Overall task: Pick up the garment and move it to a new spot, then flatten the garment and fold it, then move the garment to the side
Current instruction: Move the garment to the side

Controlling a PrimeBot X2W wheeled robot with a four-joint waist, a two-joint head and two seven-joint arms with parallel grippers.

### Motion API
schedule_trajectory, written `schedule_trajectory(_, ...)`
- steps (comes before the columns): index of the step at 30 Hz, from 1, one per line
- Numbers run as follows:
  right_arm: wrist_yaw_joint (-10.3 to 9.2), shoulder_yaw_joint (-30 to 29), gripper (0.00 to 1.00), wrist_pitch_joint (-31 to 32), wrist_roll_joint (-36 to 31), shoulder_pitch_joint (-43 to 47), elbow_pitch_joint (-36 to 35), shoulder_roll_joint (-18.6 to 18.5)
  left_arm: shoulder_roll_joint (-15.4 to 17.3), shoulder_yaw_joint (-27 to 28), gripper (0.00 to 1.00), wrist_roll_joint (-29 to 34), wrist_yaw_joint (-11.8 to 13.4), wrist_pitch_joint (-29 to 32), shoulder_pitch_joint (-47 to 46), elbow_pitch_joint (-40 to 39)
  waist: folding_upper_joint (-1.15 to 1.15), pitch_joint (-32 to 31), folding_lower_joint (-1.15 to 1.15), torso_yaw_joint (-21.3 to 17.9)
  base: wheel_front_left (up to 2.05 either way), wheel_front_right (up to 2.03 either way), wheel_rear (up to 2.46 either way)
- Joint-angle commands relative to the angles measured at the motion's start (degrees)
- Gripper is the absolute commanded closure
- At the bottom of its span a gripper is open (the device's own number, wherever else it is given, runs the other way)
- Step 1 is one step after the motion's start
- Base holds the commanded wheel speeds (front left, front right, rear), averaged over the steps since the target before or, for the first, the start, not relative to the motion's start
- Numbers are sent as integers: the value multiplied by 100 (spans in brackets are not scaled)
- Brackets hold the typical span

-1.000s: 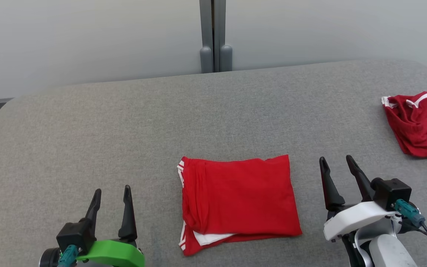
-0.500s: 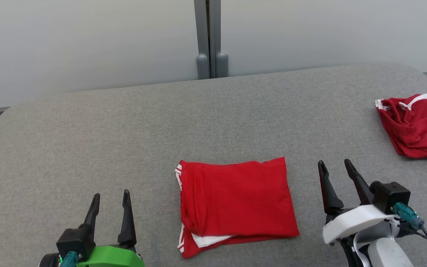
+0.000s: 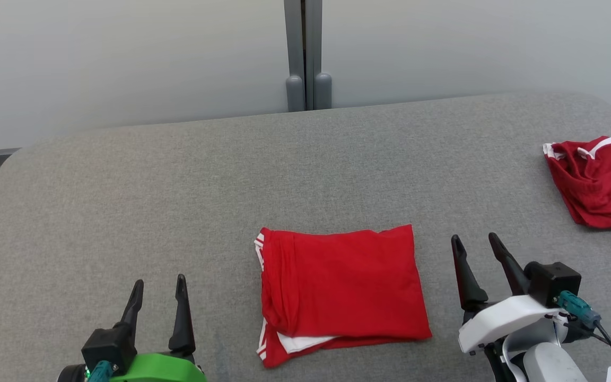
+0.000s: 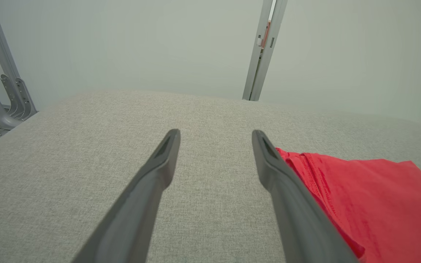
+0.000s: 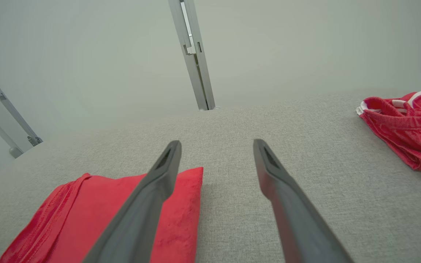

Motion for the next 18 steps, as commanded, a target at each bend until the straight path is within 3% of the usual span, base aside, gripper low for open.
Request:
schedule_trajectory(1, -1, 34, 0, 71, 12, -28, 29, -4, -18, 27, 0, 75, -39, -16, 31, 17, 0, 7, 0, 9, 0, 0, 0)
schedule_trajectory(6, -1, 48, 0, 882, 255, -180, 200, -5, -47, 23, 0, 98, -53, -16, 10, 13, 0, 51, 0, 56, 0, 0, 0)
schedule_trajectory(13, -1, 115, 0, 2648, 535, -510, 382, -193, -105, -12, 0, 110, -96, -17, -53, -3, 0, 219, 0, 211, 0, 0, 0)
schedule_trajectory(18, -1, 218, 0, 3317, 768, -728, 376, -411, -171, -20, 0, 85, -122, -17, -152, 25, 0, 388, 0, 389, 0, 0, 0)
